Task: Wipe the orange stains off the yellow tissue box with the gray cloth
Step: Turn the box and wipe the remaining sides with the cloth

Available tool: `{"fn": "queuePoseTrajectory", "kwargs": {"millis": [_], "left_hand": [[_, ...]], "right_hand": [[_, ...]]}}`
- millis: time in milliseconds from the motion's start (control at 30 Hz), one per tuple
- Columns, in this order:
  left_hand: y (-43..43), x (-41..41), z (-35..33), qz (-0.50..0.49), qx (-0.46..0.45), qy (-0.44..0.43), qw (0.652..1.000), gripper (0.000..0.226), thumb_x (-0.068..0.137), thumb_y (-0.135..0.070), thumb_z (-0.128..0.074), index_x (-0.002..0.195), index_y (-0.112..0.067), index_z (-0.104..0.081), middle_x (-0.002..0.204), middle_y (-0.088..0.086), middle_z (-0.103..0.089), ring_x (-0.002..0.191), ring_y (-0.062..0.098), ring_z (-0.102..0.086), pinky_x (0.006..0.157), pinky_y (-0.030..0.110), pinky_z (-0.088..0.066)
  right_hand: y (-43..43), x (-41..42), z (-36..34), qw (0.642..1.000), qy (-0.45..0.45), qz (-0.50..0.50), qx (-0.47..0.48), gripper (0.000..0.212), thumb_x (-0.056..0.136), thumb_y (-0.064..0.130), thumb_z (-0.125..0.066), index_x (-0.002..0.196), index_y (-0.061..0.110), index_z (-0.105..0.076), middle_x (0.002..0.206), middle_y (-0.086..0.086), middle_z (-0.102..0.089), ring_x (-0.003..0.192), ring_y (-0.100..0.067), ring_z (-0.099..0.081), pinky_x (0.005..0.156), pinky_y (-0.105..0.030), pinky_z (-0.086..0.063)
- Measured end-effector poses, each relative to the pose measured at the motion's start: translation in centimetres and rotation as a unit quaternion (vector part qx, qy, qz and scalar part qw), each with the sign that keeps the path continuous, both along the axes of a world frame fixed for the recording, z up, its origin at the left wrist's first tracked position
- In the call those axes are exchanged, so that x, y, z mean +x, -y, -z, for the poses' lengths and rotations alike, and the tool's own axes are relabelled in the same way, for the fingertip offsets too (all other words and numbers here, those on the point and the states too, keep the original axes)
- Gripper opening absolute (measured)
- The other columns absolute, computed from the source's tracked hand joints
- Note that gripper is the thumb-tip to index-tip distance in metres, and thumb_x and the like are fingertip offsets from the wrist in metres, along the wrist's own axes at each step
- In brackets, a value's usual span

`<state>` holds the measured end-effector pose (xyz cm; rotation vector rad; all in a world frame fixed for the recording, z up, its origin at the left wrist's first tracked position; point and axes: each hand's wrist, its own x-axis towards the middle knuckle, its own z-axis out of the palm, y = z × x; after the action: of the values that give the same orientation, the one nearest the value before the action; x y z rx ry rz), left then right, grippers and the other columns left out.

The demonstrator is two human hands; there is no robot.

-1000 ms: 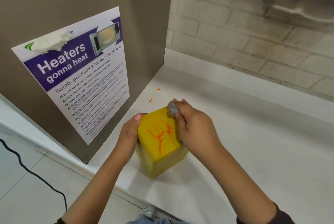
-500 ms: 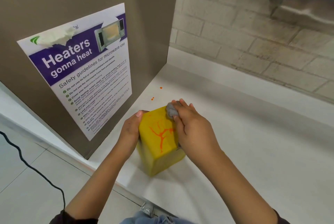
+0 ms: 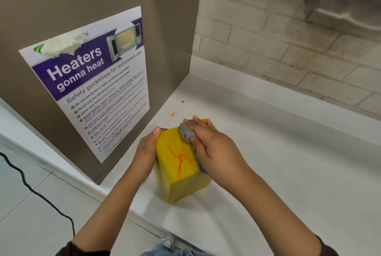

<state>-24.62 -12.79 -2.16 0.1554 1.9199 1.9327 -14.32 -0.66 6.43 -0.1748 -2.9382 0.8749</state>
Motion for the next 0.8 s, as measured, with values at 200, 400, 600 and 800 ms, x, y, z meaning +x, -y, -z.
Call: {"fn": "queuePoseTrajectory", "kwargs": {"millis": [200,400,600,800], "left_hand": [[0.5,0.5,-0.2,0.043,0.061,-0.003,0.997,0.047,0.080,-0.049,-0.034,0.093,-0.018,-0.066,0.105,0.020,-0.065,0.102,0.031,-0.059,0.095,0.041,-0.043],[0.1,0.1,-0.8,0.028,0.007,-0.004,1.000,0.038,0.074,-0.046,-0.030,0.074,-0.023,-0.060,0.095,0.016,-0.060,0.094,0.031,-0.054,0.094,0.049,-0.041],[0.3,0.4,-0.3,0.033,0.043,0.000,0.999,0.042,0.076,-0.051,-0.029,0.080,-0.030,-0.065,0.089,0.002,-0.066,0.092,0.024,-0.059,0.090,0.040,-0.044],[0.8,-0.1,0.4,0.075,0.048,-0.038,0.995,0.046,0.077,-0.059,-0.036,0.073,-0.029,-0.071,0.074,-0.004,-0.072,0.083,0.017,-0.064,0.081,0.034,-0.047]], "right_hand": [[0.6,-0.9,-0.4,0.988,0.027,-0.151,-0.006,0.041,0.099,0.024,-0.033,0.140,0.025,-0.034,0.152,0.002,-0.031,0.142,-0.010,-0.015,0.119,-0.027,-0.010],[-2.2,1.1,-0.7,0.988,0.004,-0.145,-0.062,0.035,0.097,0.015,-0.041,0.130,0.022,-0.050,0.141,0.004,-0.047,0.136,-0.003,-0.029,0.117,-0.019,-0.013],[0.1,-0.9,-0.5,0.990,-0.005,-0.135,0.035,0.040,0.099,0.022,-0.033,0.139,0.024,-0.035,0.150,0.005,-0.035,0.140,-0.006,-0.018,0.099,0.003,0.007],[0.4,0.1,-0.5,0.971,-0.005,-0.241,-0.008,0.037,0.095,0.011,-0.046,0.132,0.014,-0.048,0.142,-0.004,-0.046,0.138,-0.007,-0.026,0.110,-0.007,-0.001]]}}
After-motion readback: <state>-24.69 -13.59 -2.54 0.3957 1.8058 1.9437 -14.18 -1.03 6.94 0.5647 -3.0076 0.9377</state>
